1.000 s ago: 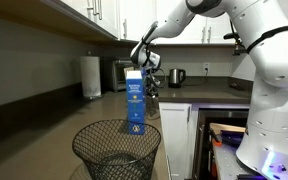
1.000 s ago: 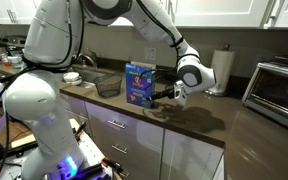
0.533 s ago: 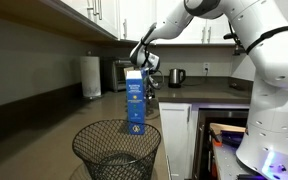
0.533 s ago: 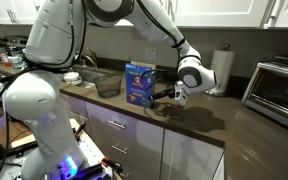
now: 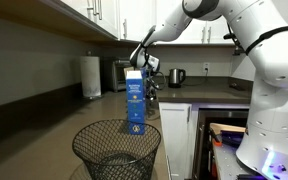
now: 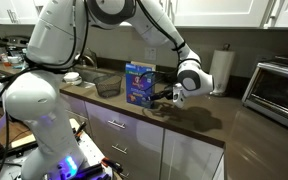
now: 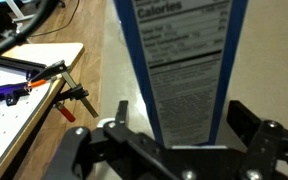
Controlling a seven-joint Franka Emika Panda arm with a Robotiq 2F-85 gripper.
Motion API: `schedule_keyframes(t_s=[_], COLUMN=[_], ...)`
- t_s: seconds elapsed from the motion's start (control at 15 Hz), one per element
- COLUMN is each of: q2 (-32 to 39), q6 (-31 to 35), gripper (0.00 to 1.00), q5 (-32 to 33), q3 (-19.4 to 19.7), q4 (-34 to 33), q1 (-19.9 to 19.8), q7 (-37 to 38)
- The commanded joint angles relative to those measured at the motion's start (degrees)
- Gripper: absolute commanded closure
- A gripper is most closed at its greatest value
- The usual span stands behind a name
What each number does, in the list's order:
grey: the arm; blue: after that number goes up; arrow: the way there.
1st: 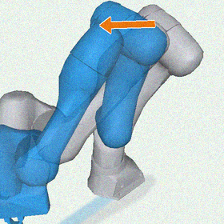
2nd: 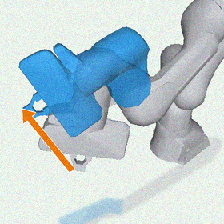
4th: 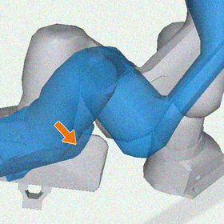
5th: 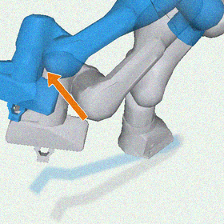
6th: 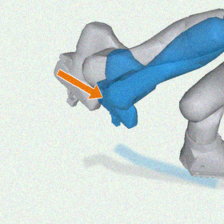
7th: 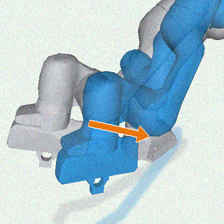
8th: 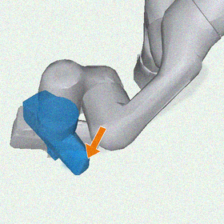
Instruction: Pour the contents from the box into the black then put the box on the counter
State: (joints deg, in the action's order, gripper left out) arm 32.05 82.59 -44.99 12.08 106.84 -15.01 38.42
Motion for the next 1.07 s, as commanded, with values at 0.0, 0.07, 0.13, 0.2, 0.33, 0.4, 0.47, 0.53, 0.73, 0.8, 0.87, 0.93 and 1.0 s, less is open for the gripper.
schedule_keyframes(t_s=[0.0, 0.07, 0.13, 0.2, 0.33, 0.4, 0.47, 0.53, 0.73, 0.8, 0.87, 0.93, 1.0], q2=[1.98, 2.4, 2.74, 3.03, 3.44, 3.59, 3.66, 3.68, 3.69, 3.7, 3.73, 3.74, 3.78], q6=[-3.09, -3.25, -3.66, -3.7, -3.87, -3.9, -3.96, -3.97, -3.91, -3.92, -3.91, -3.88, -3.92], gripper=[0.0, 0.0, 0.0, 0.0, 0.0, 0.0, 0.0, 0.0, 0.0, 0.0, 0.0, 0.0, 0.0], q5=[-1.25, -1.34, -1.35, -1.48, -1.65, -1.79, -1.91, -2.06, -2.46, -2.58, -2.75, -2.91, -3.05], q3=[0.25, 0.26, 0.31, 0.33, 0.36, 0.38, 0.4, 0.4, 0.4, 0.36, 0.33, 0.3, 0.26], q4=[-0.7, -0.65, -0.83, -0.83, -0.8, -0.78, -0.75, -0.73, -0.69, -0.69, -0.69, -0.68, -0.72], q1=[-0.33, -0.25, -0.25, -0.19, -0.12, -0.08, -0.04, -0.02, 0.06, 0.1, 0.15, 0.23, 0.33], q7=[-2.31, -2.63, -2.86, -3.12, -3.62, -3.78, -3.83, -3.89, -3.88, -3.84, -3.82, -3.76, -3.67])
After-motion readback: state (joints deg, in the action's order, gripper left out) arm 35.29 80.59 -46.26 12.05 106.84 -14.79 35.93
